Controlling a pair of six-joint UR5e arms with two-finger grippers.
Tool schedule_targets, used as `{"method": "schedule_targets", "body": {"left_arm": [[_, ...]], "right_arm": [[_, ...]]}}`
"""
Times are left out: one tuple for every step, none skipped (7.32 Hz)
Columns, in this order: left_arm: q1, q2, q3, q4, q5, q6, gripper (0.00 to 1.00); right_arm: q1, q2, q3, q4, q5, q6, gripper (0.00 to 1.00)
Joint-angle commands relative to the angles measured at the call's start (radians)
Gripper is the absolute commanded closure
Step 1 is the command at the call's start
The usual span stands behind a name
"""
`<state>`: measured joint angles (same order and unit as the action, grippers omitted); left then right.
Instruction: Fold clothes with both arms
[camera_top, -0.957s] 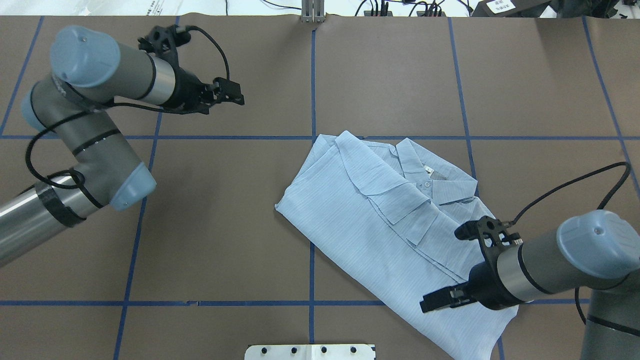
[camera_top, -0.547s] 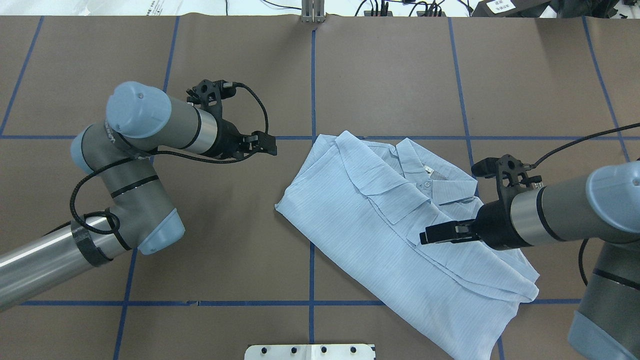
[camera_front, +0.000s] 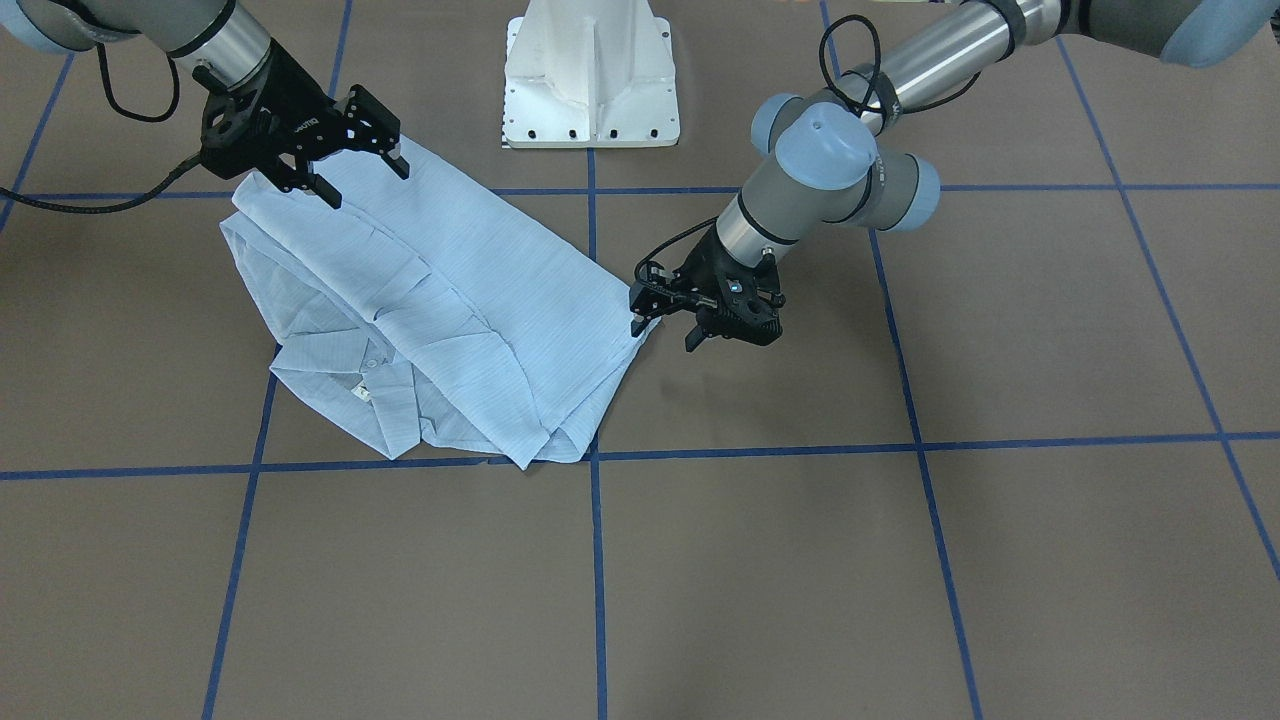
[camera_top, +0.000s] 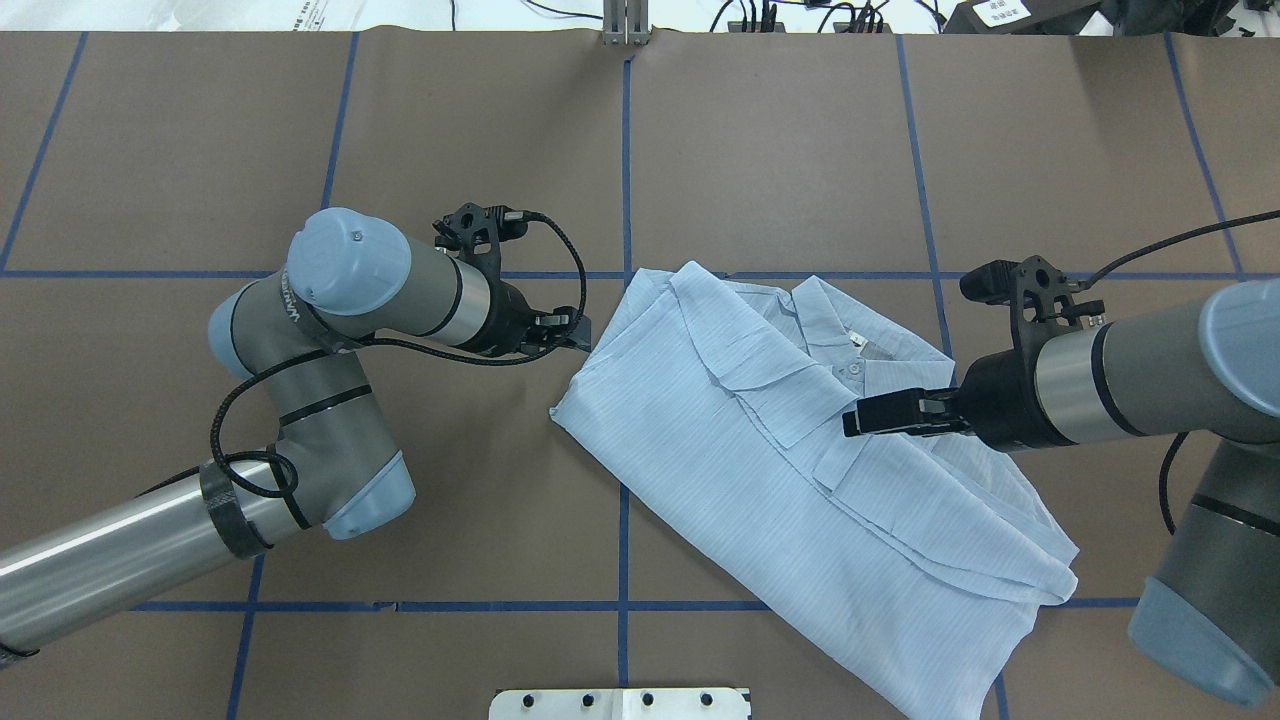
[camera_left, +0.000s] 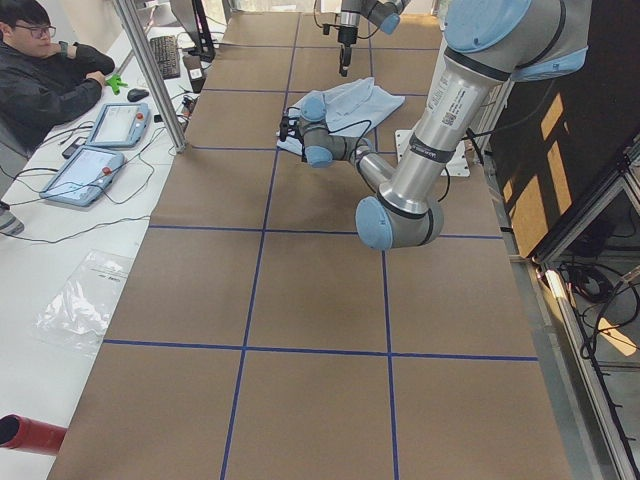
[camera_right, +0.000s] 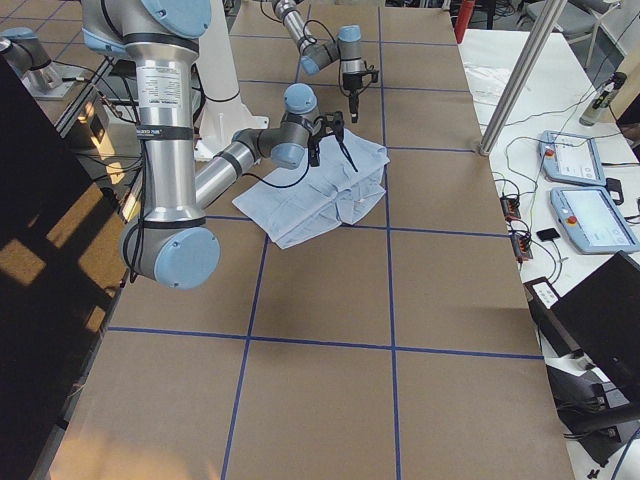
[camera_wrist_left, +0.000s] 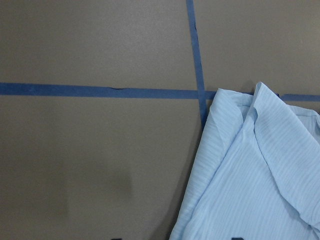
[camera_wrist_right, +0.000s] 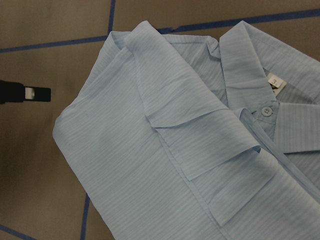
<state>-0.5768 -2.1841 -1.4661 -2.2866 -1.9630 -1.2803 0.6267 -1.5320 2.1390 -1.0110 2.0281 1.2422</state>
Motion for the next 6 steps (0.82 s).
{"method": "schedule_targets", "body": {"left_arm": [[0.026, -0.013, 0.015, -0.001, 0.001, 0.001, 0.48], [0.040, -0.013, 0.015, 0.004, 0.003, 0.002, 0.50], [0.060, -0.010, 0.018, 0.004, 0.024, 0.002, 0.51], [0.069, -0.009, 0.035, 0.001, 0.036, 0.002, 0.51], [0.069, -0.009, 0.035, 0.001, 0.038, 0.002, 0.51], [0.071, -0.008, 0.035, 0.003, 0.038, 0.002, 0.56]], "right_arm": [[0.031, 0.012, -0.001, 0.000, 0.003, -0.001, 0.00], [0.031, 0.012, -0.001, 0.000, 0.003, -0.001, 0.00], [0.031, 0.012, -0.002, 0.000, 0.003, -0.001, 0.00], [0.031, 0.012, -0.002, 0.000, 0.004, -0.001, 0.00], [0.031, 0.012, -0.004, 0.000, 0.004, -0.001, 0.00], [0.031, 0.012, -0.002, 0.000, 0.004, -0.001, 0.00]]}}
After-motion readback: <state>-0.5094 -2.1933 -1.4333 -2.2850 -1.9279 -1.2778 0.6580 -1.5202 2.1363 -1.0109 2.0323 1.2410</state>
